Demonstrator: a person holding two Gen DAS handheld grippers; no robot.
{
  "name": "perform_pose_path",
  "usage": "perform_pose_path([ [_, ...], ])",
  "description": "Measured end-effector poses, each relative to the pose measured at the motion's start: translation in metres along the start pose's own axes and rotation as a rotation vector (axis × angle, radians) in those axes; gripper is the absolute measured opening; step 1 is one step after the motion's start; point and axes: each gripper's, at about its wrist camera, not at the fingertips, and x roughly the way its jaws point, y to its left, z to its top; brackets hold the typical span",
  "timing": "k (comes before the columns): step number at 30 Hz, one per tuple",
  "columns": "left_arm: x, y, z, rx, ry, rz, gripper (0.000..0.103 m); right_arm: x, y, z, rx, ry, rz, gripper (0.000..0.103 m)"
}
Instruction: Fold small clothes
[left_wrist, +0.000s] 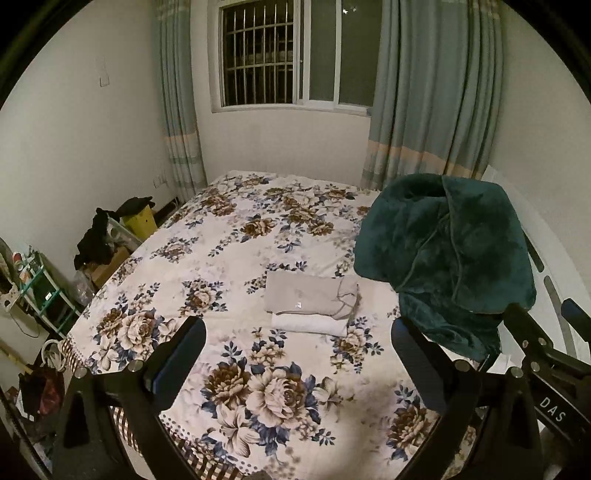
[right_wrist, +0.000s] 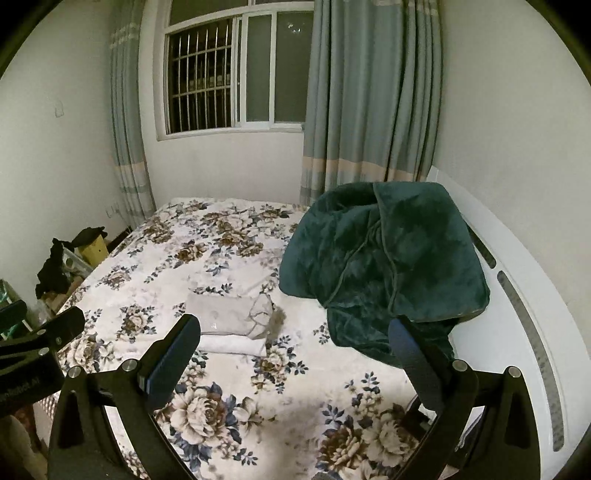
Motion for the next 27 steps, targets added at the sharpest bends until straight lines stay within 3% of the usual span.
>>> perform_pose_path([
  [7,-0.015,-0.001,-0.004,-0.004,0.002,-0.018,0.103,-0.014,-0.002,-0.002,-0.008,-0.003,0.008,0.103],
  [27,-0.027,0.0,-0.006,-0.005,0.008,0.033,0.103,-0.013,-0.002,0.006,-0.018,0.022,0.033,0.103],
])
